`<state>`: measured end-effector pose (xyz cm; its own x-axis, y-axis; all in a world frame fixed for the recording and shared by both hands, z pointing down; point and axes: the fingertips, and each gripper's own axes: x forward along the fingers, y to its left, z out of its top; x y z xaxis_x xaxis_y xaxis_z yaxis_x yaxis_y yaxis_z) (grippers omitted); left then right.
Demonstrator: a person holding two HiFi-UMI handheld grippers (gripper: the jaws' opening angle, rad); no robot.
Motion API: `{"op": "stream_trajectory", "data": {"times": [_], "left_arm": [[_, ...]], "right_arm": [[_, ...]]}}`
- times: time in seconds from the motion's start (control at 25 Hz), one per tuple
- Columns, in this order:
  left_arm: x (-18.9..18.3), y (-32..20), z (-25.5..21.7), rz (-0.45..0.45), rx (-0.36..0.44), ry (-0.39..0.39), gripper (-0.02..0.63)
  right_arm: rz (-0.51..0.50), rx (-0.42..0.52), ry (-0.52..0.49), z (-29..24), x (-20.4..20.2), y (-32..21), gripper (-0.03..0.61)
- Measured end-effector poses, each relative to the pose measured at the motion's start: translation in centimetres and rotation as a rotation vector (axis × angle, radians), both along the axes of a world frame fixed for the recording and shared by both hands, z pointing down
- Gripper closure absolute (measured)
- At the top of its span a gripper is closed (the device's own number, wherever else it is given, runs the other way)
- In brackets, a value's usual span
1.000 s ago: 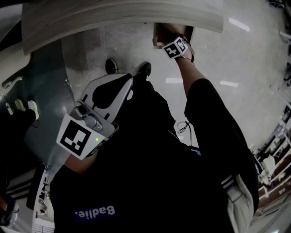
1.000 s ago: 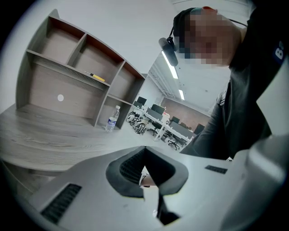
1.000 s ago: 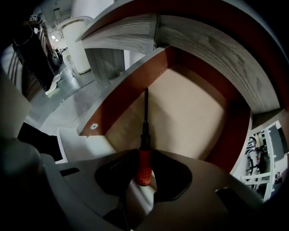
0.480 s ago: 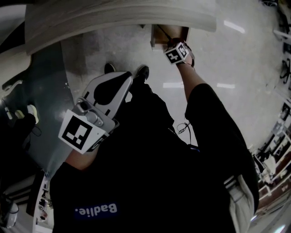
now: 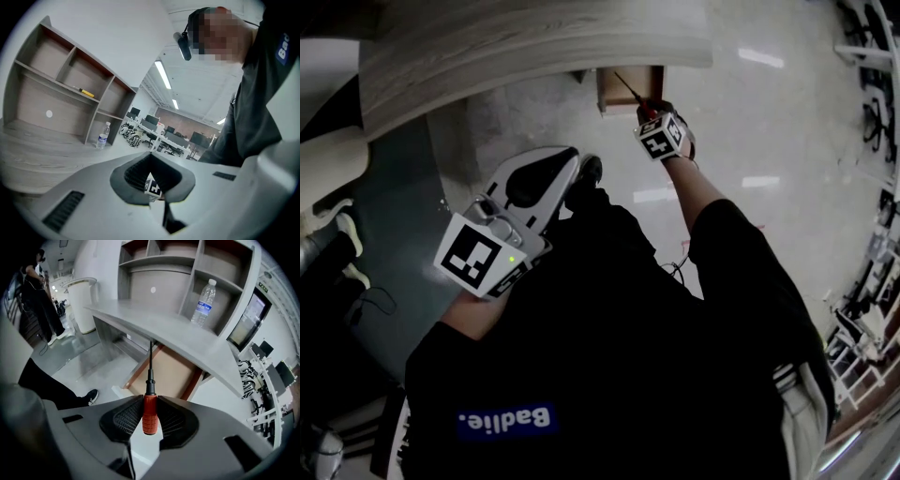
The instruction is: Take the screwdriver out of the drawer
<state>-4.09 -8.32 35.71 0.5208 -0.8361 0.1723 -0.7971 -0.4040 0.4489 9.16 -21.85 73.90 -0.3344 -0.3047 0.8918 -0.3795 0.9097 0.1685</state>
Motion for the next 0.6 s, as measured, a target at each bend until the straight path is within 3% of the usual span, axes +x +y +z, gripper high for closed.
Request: {"op": "stream_trajectory", "data": {"times": [0.6], "left_arm": [[0.0, 0.5, -3.2, 0.155, 0.083, -0.024, 0.612]], "right_arm": [[0.148, 0.056, -0.378, -15.3, -3.6, 3.0, 0.465]]}}
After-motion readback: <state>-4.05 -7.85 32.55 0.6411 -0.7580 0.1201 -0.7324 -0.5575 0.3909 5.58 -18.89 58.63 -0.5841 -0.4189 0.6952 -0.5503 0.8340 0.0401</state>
